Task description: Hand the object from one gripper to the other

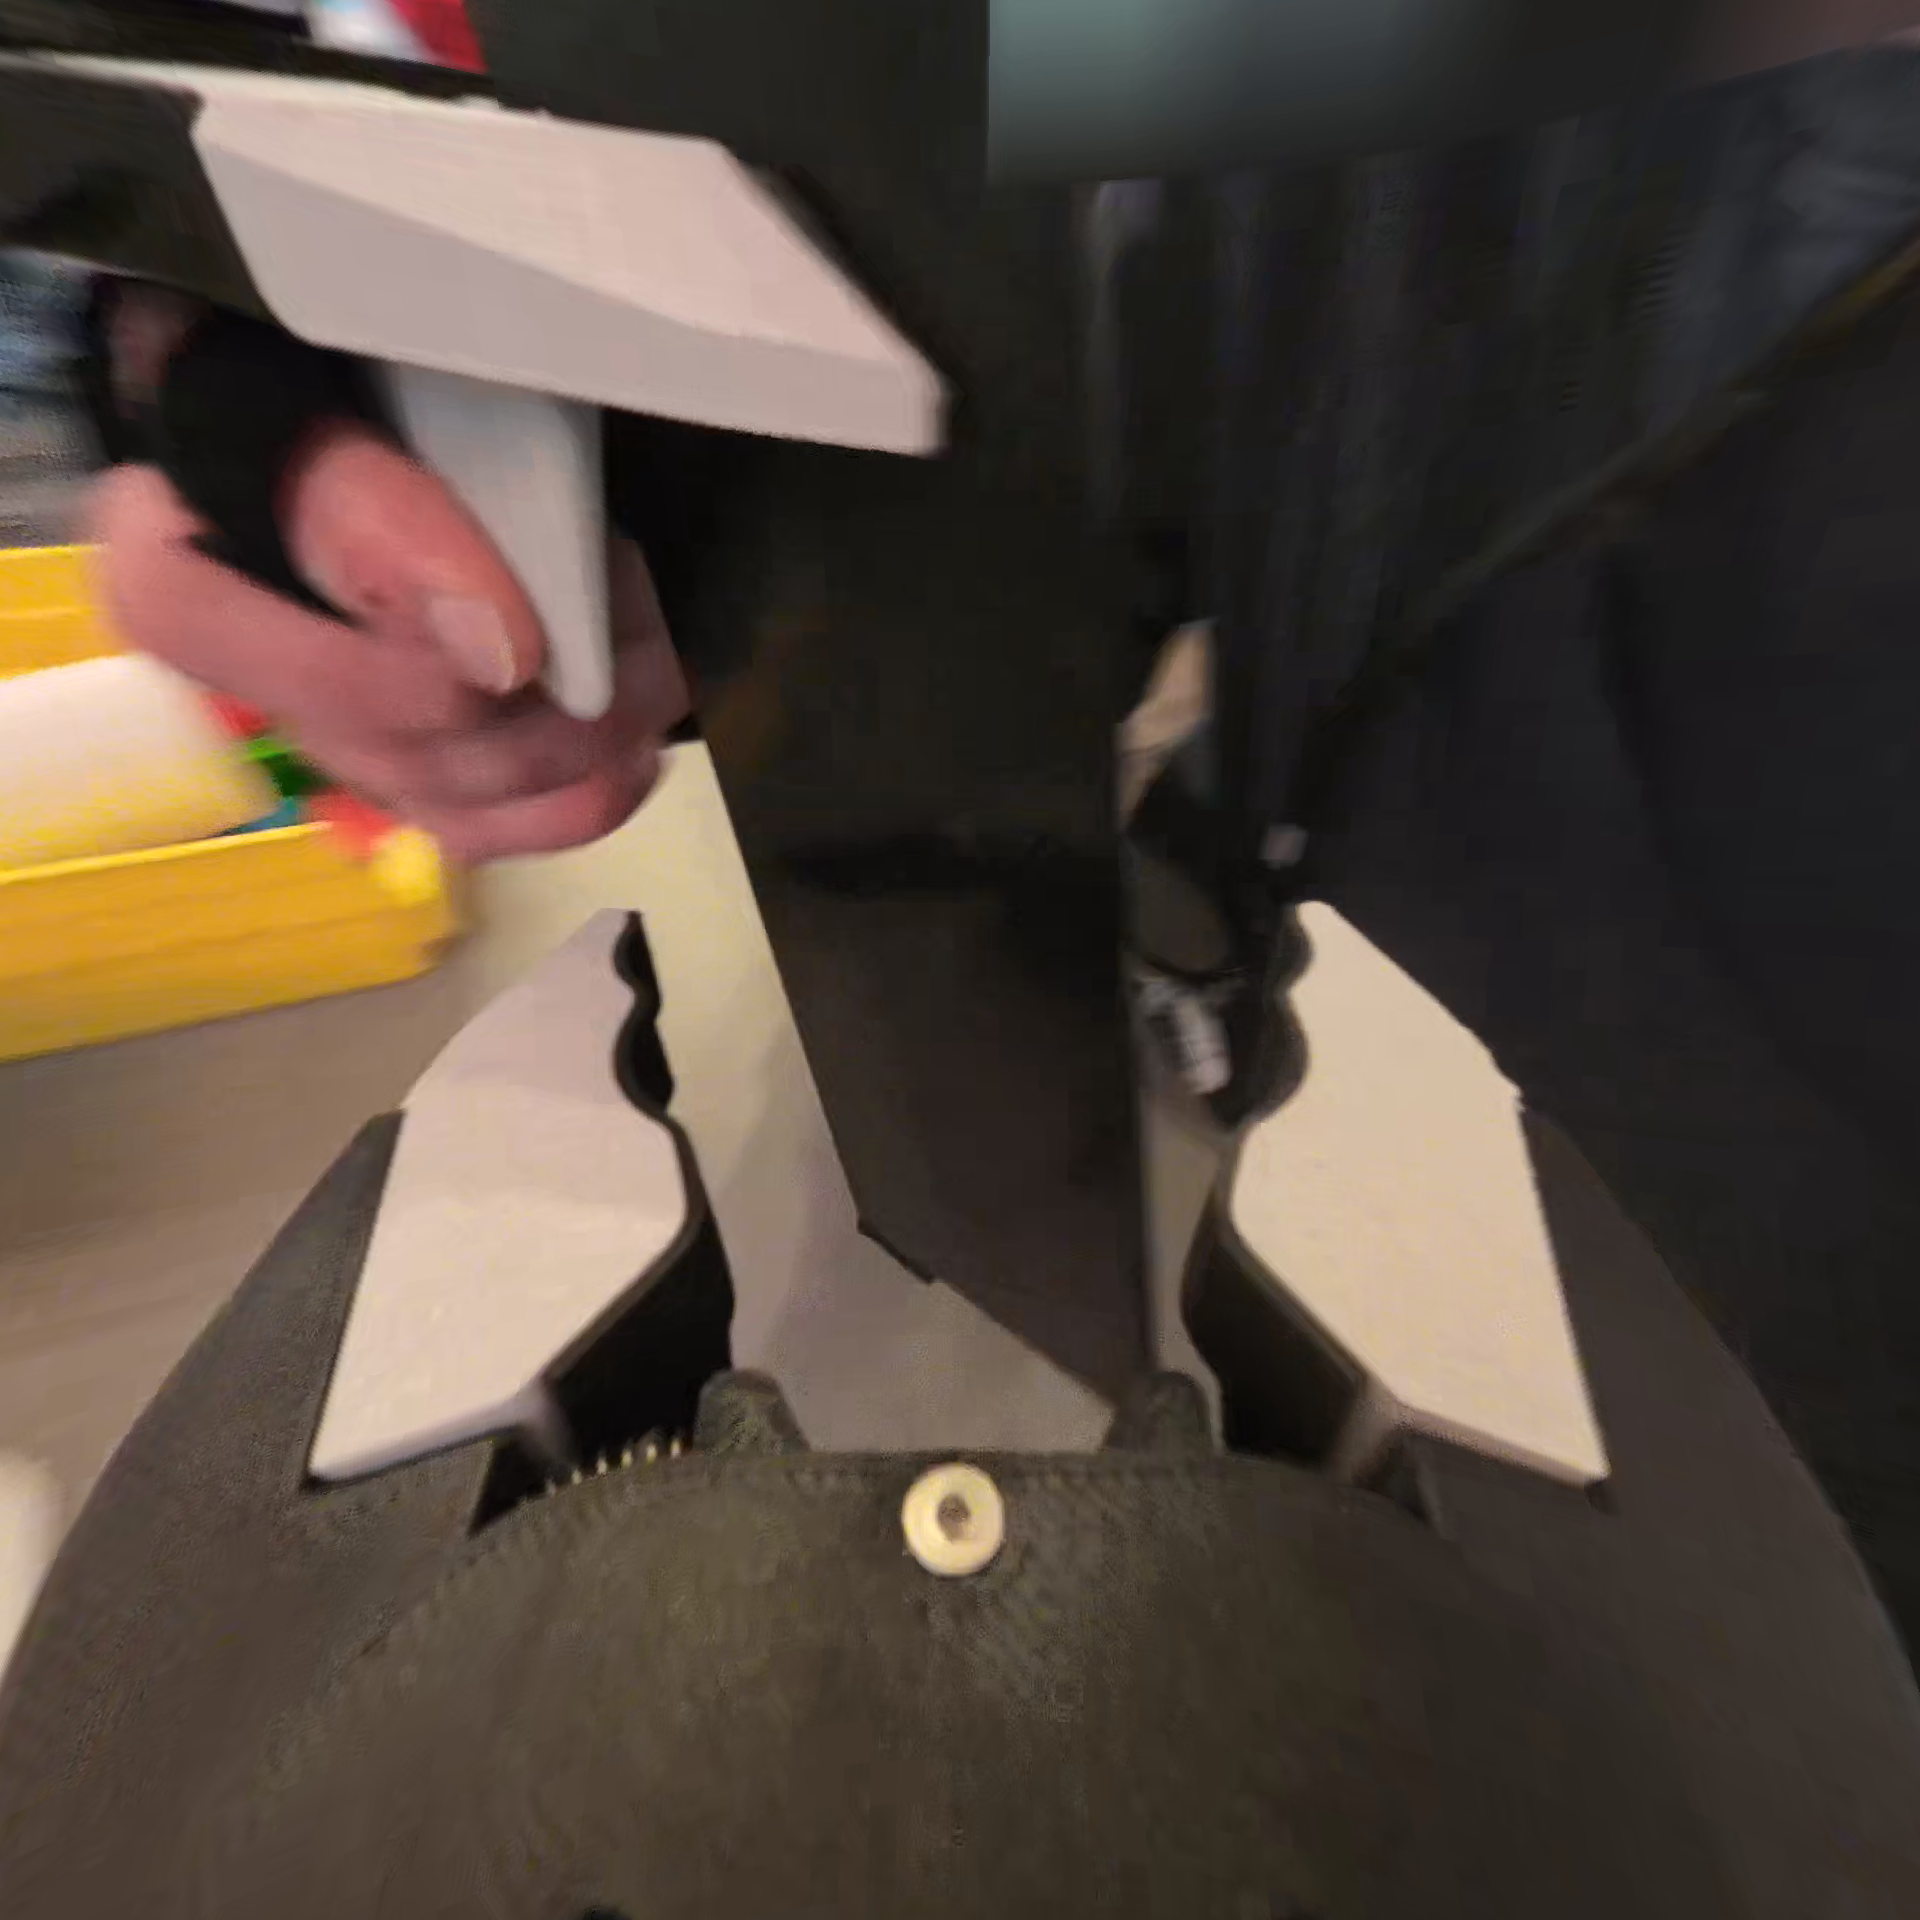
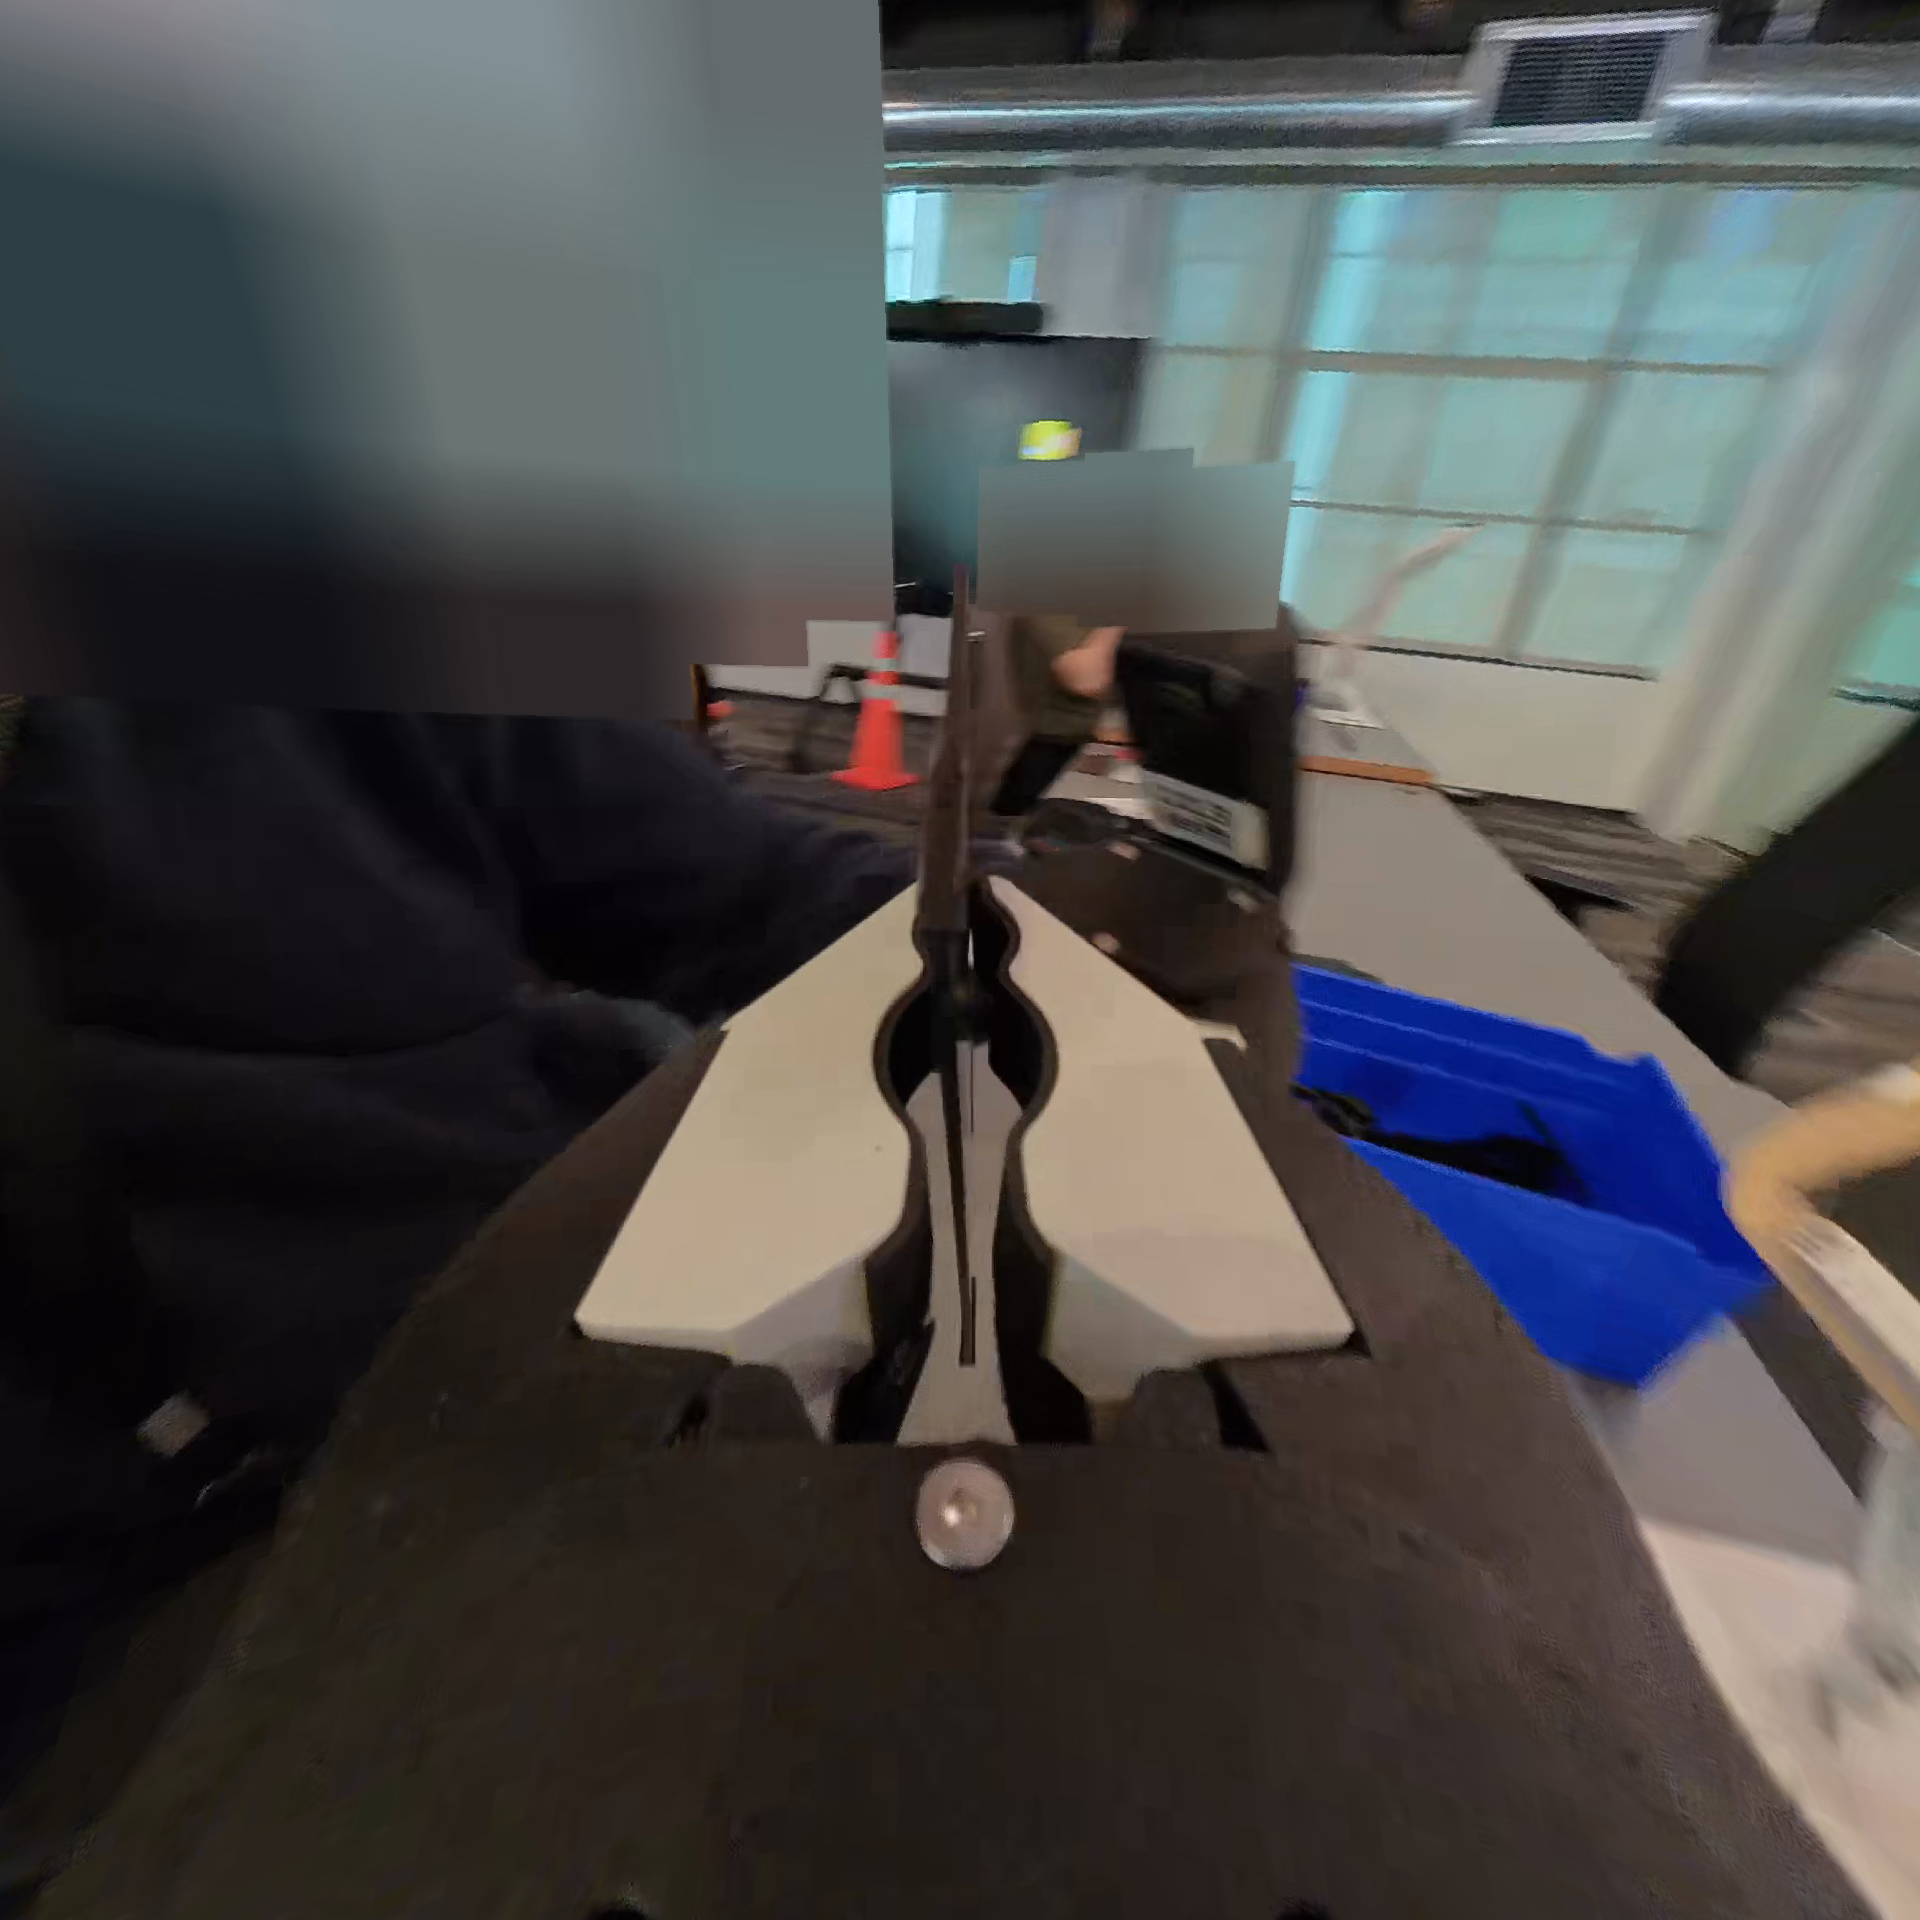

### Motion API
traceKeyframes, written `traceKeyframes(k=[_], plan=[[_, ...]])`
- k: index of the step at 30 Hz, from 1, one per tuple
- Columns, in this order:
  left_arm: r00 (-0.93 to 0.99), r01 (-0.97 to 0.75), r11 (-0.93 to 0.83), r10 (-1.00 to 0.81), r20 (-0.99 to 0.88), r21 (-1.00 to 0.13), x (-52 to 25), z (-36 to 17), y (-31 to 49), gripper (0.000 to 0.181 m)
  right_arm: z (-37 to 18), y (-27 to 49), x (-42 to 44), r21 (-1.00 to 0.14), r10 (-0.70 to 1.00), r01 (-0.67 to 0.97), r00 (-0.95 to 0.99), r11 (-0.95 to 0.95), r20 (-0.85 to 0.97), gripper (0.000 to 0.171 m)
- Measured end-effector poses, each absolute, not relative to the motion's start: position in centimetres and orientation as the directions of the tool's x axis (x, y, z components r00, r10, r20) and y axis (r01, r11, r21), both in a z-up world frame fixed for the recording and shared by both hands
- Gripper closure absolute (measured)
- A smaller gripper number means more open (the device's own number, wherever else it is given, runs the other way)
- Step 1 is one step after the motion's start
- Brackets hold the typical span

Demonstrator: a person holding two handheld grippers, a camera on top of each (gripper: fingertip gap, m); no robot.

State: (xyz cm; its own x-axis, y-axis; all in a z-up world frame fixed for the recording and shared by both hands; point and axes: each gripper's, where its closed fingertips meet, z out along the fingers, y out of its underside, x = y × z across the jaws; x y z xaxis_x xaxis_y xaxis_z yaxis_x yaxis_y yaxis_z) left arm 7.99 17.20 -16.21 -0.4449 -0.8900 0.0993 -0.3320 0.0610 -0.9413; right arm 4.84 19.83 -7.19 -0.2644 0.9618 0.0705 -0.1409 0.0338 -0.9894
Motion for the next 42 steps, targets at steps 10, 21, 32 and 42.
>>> traceKeyframes(k=[10,21,32,42], plan=[[0.413,-0.683,0.305,-0.589,-0.695,-0.664,6.4,-17.4,29.8,0.062,-8.8,28.4,6.2,-0.939,0.923,-0.309,0.297,-0.15,-0.246,0.171],[0.493,-0.767,0.29,-0.308,-0.814,-0.573,4.9,-17.8,32.1,0.063,-8.9,27.6,5.7,-0.919,0.9,-0.374,0.346,-0.128,-0.266,0.171],[0.509,-0.709,0.348,-0.35,-0.787,-0.613,5.3,-17.2,31.5,0.081,-8.7,27.1,5.8,-0.903,0.909,-0.417,0.331,-0.1,-0.254,0.171],[0.46,-0.602,0.407,-0.526,-0.715,-0.687,6.0,-17.1,29.8,0.083,-7.5,26.0,5.9,-0.925,0.953,-0.38,0.267,-0.031,-0.142,0.107]])
